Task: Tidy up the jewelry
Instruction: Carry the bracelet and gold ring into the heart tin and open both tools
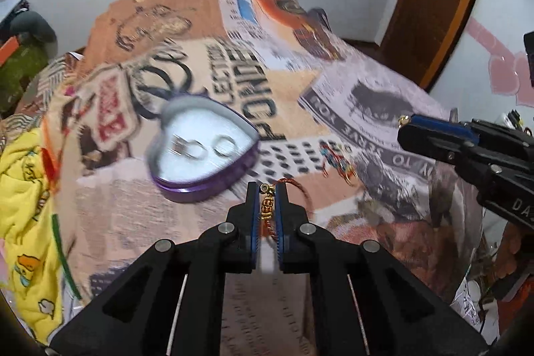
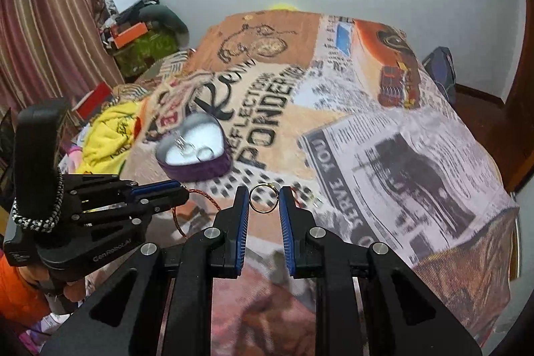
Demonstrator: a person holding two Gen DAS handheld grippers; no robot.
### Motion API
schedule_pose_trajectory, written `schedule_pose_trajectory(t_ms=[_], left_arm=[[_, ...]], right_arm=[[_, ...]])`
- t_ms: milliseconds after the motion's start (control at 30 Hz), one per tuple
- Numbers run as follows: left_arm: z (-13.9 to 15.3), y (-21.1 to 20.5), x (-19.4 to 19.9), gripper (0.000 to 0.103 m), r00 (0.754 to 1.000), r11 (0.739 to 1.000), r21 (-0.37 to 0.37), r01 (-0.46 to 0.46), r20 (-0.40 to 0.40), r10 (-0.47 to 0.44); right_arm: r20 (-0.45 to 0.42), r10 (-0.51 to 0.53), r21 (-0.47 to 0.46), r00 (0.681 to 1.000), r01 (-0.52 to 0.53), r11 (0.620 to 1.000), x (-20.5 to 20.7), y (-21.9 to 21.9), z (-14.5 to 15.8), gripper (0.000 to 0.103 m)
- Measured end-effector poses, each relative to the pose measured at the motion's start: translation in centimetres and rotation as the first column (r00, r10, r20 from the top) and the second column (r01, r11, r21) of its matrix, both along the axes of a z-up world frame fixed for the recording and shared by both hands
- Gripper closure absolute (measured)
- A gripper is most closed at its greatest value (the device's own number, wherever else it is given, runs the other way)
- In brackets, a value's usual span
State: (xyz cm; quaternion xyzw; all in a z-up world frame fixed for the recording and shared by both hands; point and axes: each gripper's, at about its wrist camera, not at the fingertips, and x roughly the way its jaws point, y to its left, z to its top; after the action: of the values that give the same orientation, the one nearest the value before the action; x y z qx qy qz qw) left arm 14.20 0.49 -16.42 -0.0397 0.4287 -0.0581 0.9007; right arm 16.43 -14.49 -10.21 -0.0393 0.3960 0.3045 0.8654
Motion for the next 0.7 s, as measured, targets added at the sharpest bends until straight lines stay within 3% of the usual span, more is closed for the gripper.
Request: schedule_pose_trajectory(t_ms=[333,700], left_arm=[[3.8,3.7,-0.8,0.096,0.992,0.999,-0.014,-0.053,0.11,0.054],[5.2,5.9,-0.1,0.096,0.985,0.997,-0.031,-0.067,0.16,0.071]], right_arm=[[0.039,0.036,0.047,0.999,-0.037,0.998,0.2,3.3,1.7,0.087],[0.048,0.054,0.07,0.997,-0.057,0.996,1.2,5.6,2.0,0.087]])
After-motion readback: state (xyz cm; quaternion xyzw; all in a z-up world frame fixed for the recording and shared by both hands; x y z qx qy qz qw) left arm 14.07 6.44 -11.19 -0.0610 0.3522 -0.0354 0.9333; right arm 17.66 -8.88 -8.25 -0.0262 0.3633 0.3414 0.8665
